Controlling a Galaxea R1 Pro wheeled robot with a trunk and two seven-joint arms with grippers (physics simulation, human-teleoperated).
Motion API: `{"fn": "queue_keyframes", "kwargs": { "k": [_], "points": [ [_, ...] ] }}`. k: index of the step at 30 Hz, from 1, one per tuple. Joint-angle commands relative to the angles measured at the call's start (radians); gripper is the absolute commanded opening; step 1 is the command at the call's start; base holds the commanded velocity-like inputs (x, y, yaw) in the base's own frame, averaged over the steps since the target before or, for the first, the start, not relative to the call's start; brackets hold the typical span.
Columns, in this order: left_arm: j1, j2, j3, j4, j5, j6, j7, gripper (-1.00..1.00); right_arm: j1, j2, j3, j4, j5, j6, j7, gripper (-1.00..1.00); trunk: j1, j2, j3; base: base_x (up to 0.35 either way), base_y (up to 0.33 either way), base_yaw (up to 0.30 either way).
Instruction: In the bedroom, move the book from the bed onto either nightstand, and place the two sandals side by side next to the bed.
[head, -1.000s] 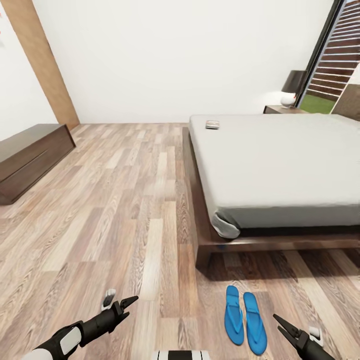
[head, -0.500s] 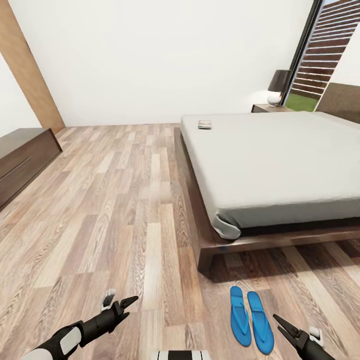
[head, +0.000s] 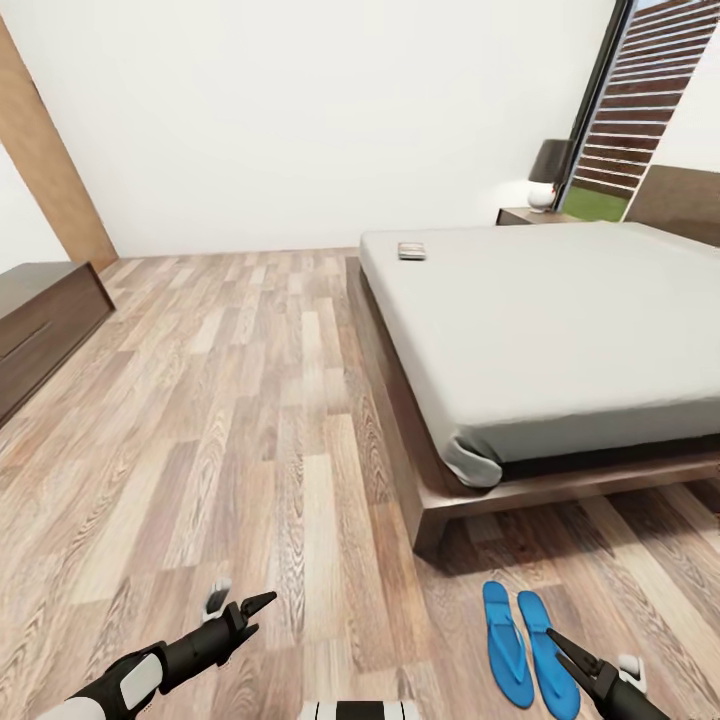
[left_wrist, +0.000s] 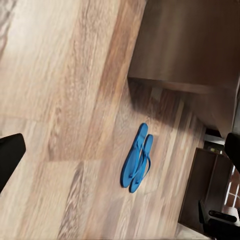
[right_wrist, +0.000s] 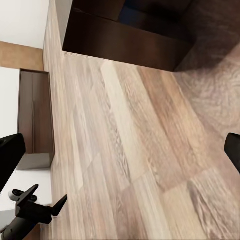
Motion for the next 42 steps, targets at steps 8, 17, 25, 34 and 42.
{"fn": "queue_keyframes", "kwargs": {
  "k": [8, 17, 25, 34, 42],
  "points": [
    [0.0, 0.0, 0.005, 0.0, 0.0, 0.009, -0.002, 1.0, -0.001, -0.001, 0.007, 0.0, -0.01, 0.011, 0.003, 1.0, 0.0, 0.0, -0.001, 0.108, 0.256, -0.22],
    [0.0, 0.0, 0.005, 0.0, 0.0, 0.009, -0.004, 1.0, -0.001, -0.001, 0.007, 0.0, -0.01, 0.011, 0.003, 1.0, 0.0, 0.0, -0.001, 0.046, 0.261, -0.23],
    [0.0, 0.0, 0.005, 0.0, 0.0, 0.009, -0.005, 1.0, -0.001, -0.001, 0.007, 0.0, -0.01, 0.011, 0.003, 1.0, 0.0, 0.0, -0.001, 0.006, 0.268, -0.219],
    [0.0, 0.0, 0.005, 0.0, 0.0, 0.009, -0.005, 1.0, -0.001, -0.001, 0.007, 0.0, -0.01, 0.011, 0.003, 1.0, 0.0, 0.0, -0.001, 0.001, 0.273, -0.21],
    [0.0, 0.0, 0.005, 0.0, 0.0, 0.009, -0.005, 1.0, -0.001, -0.001, 0.007, 0.0, -0.01, 0.01, 0.003, 1.0, 0.0, 0.0, -0.001, 0.006, 0.284, -0.202]
  ]
}}
